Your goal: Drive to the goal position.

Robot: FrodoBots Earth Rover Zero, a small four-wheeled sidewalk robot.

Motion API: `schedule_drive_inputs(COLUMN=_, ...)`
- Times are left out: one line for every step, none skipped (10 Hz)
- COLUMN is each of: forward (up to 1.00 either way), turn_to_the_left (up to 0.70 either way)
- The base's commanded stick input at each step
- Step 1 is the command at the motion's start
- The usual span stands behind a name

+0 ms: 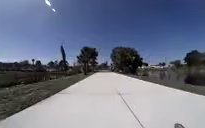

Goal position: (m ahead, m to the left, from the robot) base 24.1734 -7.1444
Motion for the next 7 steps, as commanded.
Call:
schedule_drive_inputs(forward=1.0, turn_to_the_left=0.0)
schedule_drive_inputs(forward=1.0, turn_to_the_left=0.0)
schedule_drive_inputs(forward=1.0, turn_to_the_left=-0.01)
schedule_drive_inputs(forward=1.0, turn_to_the_left=-0.1)
schedule_drive_inputs(forward=1.0, turn_to_the_left=-0.2)
schedule_drive_inputs(forward=1.0, turn_to_the_left=-0.34)
schedule_drive_inputs(forward=1.0, turn_to_the_left=-0.4)
